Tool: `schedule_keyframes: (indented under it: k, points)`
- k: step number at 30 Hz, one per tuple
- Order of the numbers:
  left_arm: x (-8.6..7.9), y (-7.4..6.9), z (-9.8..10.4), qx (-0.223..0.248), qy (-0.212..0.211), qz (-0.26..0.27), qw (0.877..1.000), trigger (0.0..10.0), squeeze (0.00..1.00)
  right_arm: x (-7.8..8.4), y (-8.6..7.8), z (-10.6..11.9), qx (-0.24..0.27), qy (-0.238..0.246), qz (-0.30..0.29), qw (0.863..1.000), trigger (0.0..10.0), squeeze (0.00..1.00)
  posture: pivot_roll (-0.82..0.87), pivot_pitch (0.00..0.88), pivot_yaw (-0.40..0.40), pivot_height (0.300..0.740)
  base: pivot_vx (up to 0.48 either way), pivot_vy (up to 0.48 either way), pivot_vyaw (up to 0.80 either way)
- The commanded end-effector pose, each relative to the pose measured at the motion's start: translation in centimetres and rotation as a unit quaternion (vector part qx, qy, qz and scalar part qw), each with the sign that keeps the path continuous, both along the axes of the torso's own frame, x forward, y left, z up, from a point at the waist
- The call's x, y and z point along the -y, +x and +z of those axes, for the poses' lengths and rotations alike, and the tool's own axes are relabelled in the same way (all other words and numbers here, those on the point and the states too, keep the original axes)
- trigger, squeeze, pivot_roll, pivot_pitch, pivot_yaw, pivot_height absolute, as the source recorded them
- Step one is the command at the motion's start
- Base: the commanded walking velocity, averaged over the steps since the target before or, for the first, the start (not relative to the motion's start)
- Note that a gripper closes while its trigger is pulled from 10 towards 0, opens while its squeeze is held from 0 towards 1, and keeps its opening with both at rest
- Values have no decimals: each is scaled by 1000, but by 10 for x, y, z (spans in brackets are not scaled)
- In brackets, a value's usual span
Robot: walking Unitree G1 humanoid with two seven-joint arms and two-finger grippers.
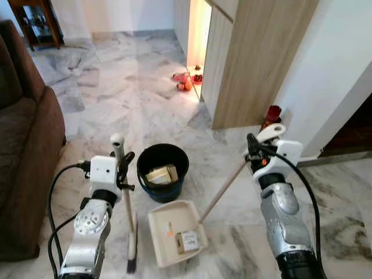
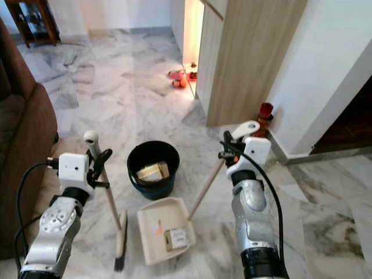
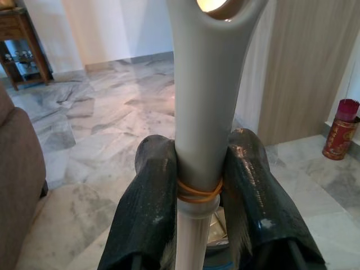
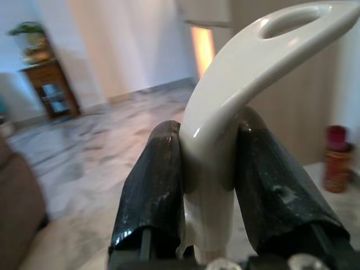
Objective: Sweep floor
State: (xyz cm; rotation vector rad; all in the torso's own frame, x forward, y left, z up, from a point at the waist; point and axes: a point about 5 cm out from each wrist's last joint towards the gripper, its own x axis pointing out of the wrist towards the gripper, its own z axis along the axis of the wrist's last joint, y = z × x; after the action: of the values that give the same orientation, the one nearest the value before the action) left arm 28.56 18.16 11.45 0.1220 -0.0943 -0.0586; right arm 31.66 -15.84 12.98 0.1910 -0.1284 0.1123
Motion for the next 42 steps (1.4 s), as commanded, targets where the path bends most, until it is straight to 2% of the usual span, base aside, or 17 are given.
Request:
schedule_keyframes:
  k: [1, 4, 8, 14, 16, 18, 22, 25, 30, 42]
  points:
    - [1, 1, 8, 23, 2, -3, 1000, 10000, 0, -1, -2, 22, 38, 9, 25, 999, 10000, 0, 72, 56, -40, 740, 0, 0, 0]
    - [1, 1, 8, 22, 2, -3, 1000, 10000, 0, -3, -3, 30, 47, 13, 38, 998, 10000, 0, 70, 51, -38, 740, 0, 0, 0]
    - [0, 0, 7, 20, 3, -4, 1000, 10000, 0, -6, -6, 53, 73, 28, 70, 994, 10000, 0, 69, 48, -37, 740, 0, 0, 0]
    - [0, 1, 7, 20, 3, -5, 1000, 10000, 0, -5, -9, 73, 98, 38, 83, 991, 10000, 0, 69, 43, -35, 740, 0, 0, 0]
    - [0, 0, 7, 20, 4, -5, 1000, 10000, 0, 0, -8, 89, 120, 50, 66, 989, 10000, 0, 69, 41, -34, 740, 0, 0, 0]
    - [0, 0, 6, 20, 4, -5, 1000, 10000, 0, 1, -8, 93, 127, 50, 58, 989, 10000, 0, 69, 41, -34, 740, 0, 0, 0]
    - [-4, -3, 6, 25, 3, 3, 1000, 10000, 0, 16, -7, 120, 189, 45, -32, 980, 10000, 0, 71, 43, -35, 740, 0, 0, 0]
    - [-7, -6, 5, 29, 12, 11, 999, 10000, 0, 21, -8, 129, 209, 51, -55, 975, 10000, 0, 69, 43, -34, 740, 0, 0, 0]
    - [-17, -12, 7, 45, 36, 40, 998, 10000, 0, 22, -10, 134, 222, 55, -73, 971, 10000, 0, 69, 43, -34, 740, 0, 0, 0]
    - [-21, -14, 7, 52, 42, 56, 996, 10000, 0, 17, -10, 134, 224, 59, -71, 970, 10000, 0, 77, 48, -37, 740, 280, 0, 0]
